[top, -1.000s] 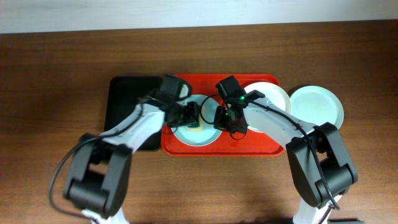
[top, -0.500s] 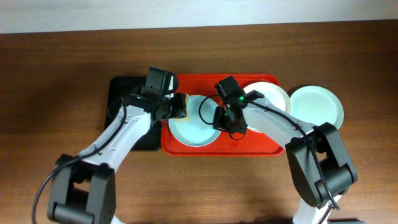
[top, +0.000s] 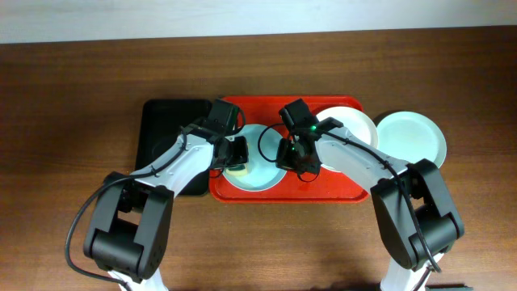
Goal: Clean dirty plates on tray and stack at the side
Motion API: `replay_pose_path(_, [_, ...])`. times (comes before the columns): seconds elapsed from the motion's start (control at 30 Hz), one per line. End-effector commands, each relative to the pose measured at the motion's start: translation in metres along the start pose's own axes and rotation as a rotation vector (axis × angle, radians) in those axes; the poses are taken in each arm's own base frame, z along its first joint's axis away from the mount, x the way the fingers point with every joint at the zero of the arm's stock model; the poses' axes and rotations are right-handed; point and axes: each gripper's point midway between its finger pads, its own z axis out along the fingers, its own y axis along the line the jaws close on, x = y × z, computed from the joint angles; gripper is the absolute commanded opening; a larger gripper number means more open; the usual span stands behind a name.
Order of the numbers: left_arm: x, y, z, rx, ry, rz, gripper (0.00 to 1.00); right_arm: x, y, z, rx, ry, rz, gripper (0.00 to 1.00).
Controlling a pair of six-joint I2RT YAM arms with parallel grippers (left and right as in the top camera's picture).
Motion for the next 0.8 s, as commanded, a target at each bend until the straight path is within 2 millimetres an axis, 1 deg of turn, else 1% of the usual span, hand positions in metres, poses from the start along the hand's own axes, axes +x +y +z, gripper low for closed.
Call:
replay_pose_path(0.0, [0.035, -0.001, 0.023, -0.009, 0.13, 0.023, 0.0, 0.001, 0.005, 0.004, 0.001, 0.007, -0.006, 0.04])
replay_pose_path(0.1, [0.049, -0.018, 0.029, 0.03, 0.168, 0.056, 0.0, 0.001, 0.005, 0.004, 0.001, 0.007, -0.006, 0.04])
replay_pose_path(0.17, [0.053, -0.027, 0.029, 0.047, 0.172, 0.077, 0.0, 0.001, 0.005, 0.004, 0.001, 0.007, -0.006, 0.04])
replay_pose_path(0.3, [0.056, -0.05, 0.031, 0.104, 0.16, 0.12, 0.0, 0.001, 0.005, 0.004, 0.001, 0.007, -0.006, 0.04])
replay_pose_path(0.4, [0.057, -0.079, 0.027, 0.248, 0.168, 0.144, 0.0, 0.001, 0.005, 0.004, 0.001, 0.007, -0.006, 0.04])
replay_pose_path(0.47, [0.053, -0.089, 0.023, 0.301, 0.162, 0.149, 0.0, 0.001, 0.004, 0.004, 0.002, 0.008, -0.006, 0.04])
replay_pose_path(0.57, [0.039, -0.09, 0.015, 0.315, 0.123, 0.172, 0.0, 0.001, 0.004, 0.004, 0.003, 0.009, -0.005, 0.04])
replay_pose_path(0.63, [0.023, -0.087, 0.004, 0.312, 0.074, 0.184, 0.0, 0.001, 0.004, 0.004, 0.004, 0.01, -0.005, 0.04])
replay_pose_path(0.7, [0.005, -0.077, -0.008, 0.261, 0.016, 0.17, 0.0, 0.001, 0.004, 0.004, 0.004, 0.01, -0.005, 0.04])
replay_pose_path(0.77, [-0.014, -0.059, -0.023, 0.169, -0.053, 0.15, 0.0, 0.001, 0.004, 0.004, 0.004, 0.01, -0.005, 0.04])
